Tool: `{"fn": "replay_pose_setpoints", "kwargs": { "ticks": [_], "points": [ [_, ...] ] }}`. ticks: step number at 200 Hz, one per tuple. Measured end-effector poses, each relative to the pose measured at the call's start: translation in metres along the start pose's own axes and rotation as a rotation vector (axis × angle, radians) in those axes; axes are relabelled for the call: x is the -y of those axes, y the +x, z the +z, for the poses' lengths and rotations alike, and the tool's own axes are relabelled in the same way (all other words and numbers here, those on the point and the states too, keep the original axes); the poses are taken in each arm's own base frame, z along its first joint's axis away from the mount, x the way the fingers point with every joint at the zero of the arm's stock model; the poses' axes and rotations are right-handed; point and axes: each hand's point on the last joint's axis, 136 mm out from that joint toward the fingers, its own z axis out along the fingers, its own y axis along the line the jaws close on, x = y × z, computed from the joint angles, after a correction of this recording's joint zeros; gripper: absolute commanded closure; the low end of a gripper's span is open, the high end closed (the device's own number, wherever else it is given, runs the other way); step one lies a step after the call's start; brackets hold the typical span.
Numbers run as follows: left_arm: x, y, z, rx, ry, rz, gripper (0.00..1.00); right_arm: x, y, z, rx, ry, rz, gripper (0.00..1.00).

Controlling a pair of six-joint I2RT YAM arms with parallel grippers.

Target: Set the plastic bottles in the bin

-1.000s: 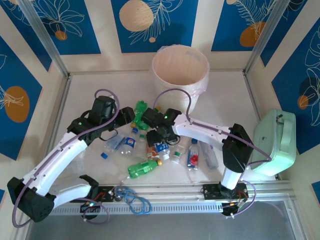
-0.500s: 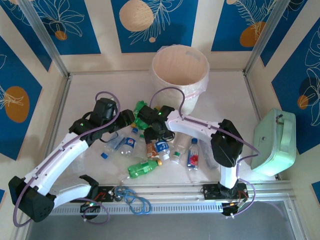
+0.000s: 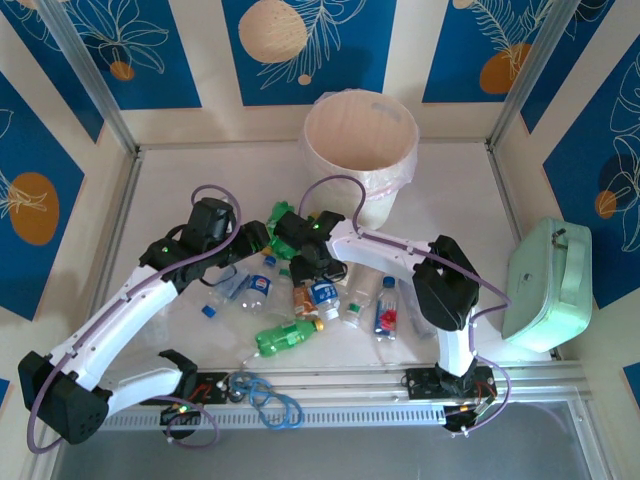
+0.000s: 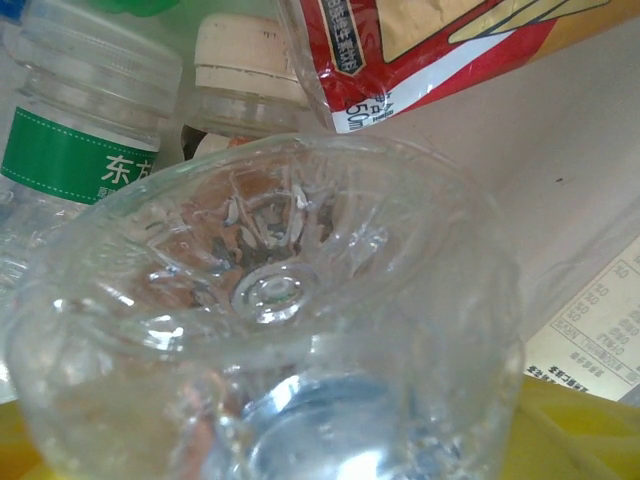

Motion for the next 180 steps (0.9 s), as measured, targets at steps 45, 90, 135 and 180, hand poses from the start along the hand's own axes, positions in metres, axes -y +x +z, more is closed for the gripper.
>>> {"fn": "replay_pose_setpoints", "kwargs": {
  "ticks": [45, 90, 135, 180],
  "points": [
    [0.0, 0.0, 0.001, -0.001, -0.001, -0.003, 0.32, 0.0, 0.0, 0.0, 0.0, 0.001, -0.001, 0.32],
    [0.0, -0.001, 0.001, 0.001, -0.001, -0.006, 0.32, 0.001, -0.004, -0.003, 0.018, 0.01, 0.0, 0.32],
    [-0.001, -0.003, 0.002, 0.006, -0.002, -0.008, 0.31, 0.001, -0.007, -0.015, 0.05, -0.006, 0.001, 0.33],
    [-0.002, -0.004, 0.001, 0.009, -0.005, -0.011, 0.31, 0.001, -0.012, -0.05, 0.125, -0.063, 0.015, 0.33]
  ]
}}
